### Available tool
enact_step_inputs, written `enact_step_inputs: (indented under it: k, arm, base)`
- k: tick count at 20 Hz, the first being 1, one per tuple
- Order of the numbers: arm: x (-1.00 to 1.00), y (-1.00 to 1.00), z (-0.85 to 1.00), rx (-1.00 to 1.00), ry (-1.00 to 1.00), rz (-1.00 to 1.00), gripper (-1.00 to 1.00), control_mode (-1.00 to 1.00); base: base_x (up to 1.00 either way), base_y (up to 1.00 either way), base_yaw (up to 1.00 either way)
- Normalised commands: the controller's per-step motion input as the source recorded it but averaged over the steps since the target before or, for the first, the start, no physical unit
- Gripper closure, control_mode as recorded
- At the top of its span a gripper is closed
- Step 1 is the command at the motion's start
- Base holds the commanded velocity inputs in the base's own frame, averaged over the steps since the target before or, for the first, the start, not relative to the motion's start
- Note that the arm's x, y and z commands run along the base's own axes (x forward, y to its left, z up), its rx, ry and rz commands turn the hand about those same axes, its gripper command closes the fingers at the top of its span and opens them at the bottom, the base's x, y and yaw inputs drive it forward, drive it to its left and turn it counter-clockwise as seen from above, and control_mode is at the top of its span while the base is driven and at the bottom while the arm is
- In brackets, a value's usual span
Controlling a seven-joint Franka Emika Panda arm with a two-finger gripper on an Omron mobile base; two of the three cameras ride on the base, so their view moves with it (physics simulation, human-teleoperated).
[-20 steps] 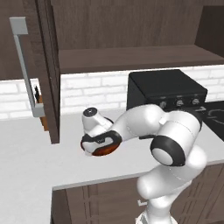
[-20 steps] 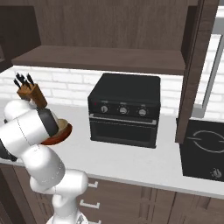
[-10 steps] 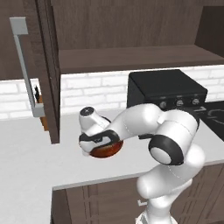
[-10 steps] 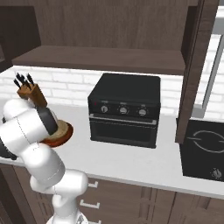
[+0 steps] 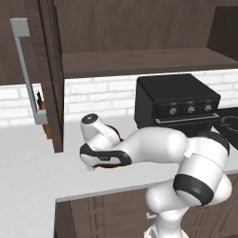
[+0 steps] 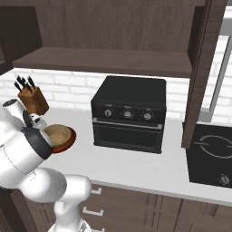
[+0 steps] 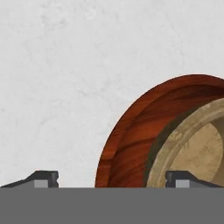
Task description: Pick up the bowls on the counter and stack them on top of one another in the open cabinet. Place the smaller bowl on top of the larger bowl.
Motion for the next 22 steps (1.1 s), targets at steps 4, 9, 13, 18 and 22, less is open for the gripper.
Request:
enact_step_inputs:
  k: [4, 9, 13, 18, 22]
  arm:
    - [-0.05, 0.0, -0.26, -0.02, -0.01, 0.0, -1.0, -1.0]
    - [0.24, 0.0, -0.02, -0.07, -0.1, 0.02, -1.0, -1.0]
    - [0.2, 0.0, -0.03, -0.09, -0.11, 0.04, -1.0, -1.0]
    - [0.07, -0.05, 0.0, -0.07, -0.13, 0.04, -1.0, -1.0]
    - [0.08, -0.04, -0.12, -0.05, -0.04, 0.05, -1.0, -1.0]
  base:
    - [0.0, 0.0, 0.0]
    - [0.0, 0.0, 0.0]
    - [0.0, 0.0, 0.0]
    - [0.0, 0.0, 0.0]
    - [0.0, 0.0, 0.0]
